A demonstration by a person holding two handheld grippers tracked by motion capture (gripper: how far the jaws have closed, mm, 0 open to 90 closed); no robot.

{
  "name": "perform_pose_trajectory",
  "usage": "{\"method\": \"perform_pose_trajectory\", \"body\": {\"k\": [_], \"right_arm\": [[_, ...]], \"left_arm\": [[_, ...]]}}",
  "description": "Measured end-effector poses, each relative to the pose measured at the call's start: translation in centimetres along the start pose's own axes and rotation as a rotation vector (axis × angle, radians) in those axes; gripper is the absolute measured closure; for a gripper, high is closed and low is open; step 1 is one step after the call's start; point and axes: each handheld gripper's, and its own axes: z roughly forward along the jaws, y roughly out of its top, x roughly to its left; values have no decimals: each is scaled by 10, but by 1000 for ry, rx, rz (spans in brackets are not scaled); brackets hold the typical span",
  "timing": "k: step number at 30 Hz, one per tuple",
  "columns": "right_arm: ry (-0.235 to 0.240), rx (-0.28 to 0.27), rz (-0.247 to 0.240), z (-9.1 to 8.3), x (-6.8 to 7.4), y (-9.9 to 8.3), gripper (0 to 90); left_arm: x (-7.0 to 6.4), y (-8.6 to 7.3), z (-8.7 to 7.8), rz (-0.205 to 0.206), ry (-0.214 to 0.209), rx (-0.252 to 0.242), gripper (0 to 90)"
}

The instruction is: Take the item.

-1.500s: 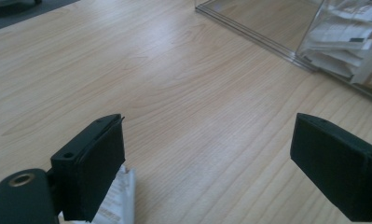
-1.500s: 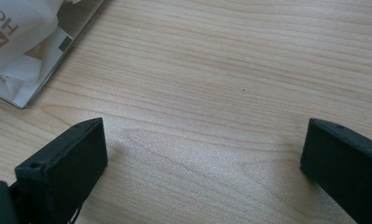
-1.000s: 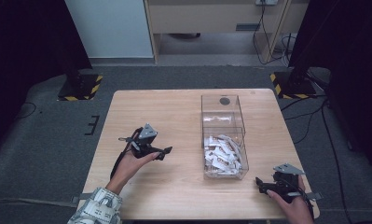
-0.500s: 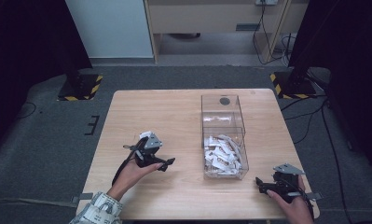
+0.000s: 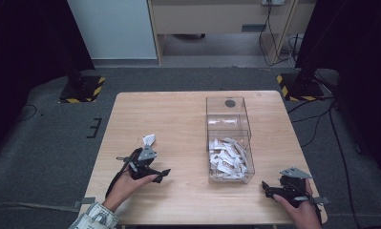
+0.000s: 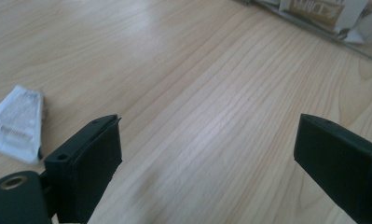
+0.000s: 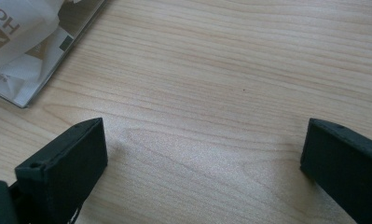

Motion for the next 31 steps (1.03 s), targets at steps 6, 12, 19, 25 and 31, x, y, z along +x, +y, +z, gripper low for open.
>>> {"method": "perform_pose_trajectory", "body": {"k": [6,12,19,25,31], "right_arm": [[1,-1,-3,0,0,0,9],[1,-1,-3,0,0,0,8],[2,-1,-3,0,0,0,9],[2,-1,-2,0,0,0,8],[2,-1,-2,0,0,0,8]], "left_arm": [[17,-23,-18,-64,46,2,42],[39,-38,-26,-117,109,20,42],[49,-47,-16,-109,160,106,41],[55,-51,-16,-168,145,96,44],[57,-54,-15,-165,164,88,35]]}}
